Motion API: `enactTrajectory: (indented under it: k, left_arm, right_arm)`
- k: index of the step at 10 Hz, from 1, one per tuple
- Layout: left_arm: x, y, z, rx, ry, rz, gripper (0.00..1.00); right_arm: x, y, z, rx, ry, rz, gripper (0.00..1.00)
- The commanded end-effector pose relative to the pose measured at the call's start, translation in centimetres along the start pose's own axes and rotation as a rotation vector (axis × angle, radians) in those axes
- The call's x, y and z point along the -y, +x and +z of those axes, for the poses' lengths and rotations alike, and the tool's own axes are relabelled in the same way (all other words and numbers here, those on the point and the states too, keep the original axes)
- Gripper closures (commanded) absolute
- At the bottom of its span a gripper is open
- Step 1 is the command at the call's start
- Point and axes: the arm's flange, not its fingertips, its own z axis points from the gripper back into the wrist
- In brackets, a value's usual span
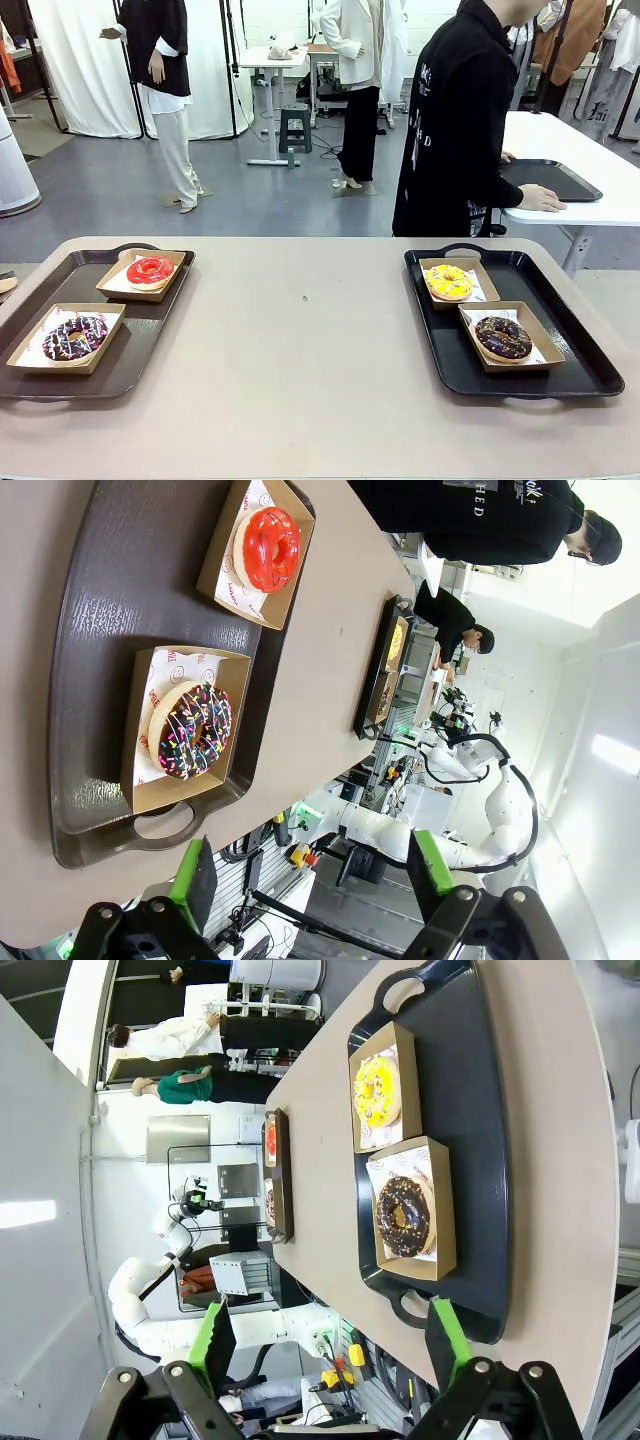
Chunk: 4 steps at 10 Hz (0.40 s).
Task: Individually package the donuts and arrange them on the tray.
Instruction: Place the picked Paper togo box on the Handle tray.
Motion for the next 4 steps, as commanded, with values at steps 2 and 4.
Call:
enactTrajectory:
  k: [2, 4]
  left_arm:
    - [0.07, -0.09, 0.18, 0.004, -0.002, -0.006, 0.00]
    - [0.07, -0.09, 0.18, 0.004, -0.002, -0.006, 0.00]
  right_arm:
    - [-0.06, -0.35, 0.19, -0.011, 0.001, -0.001, 0.00]
    - [-0.06, -0.35, 0.19, -0.011, 0.001, -0.001, 0.00]
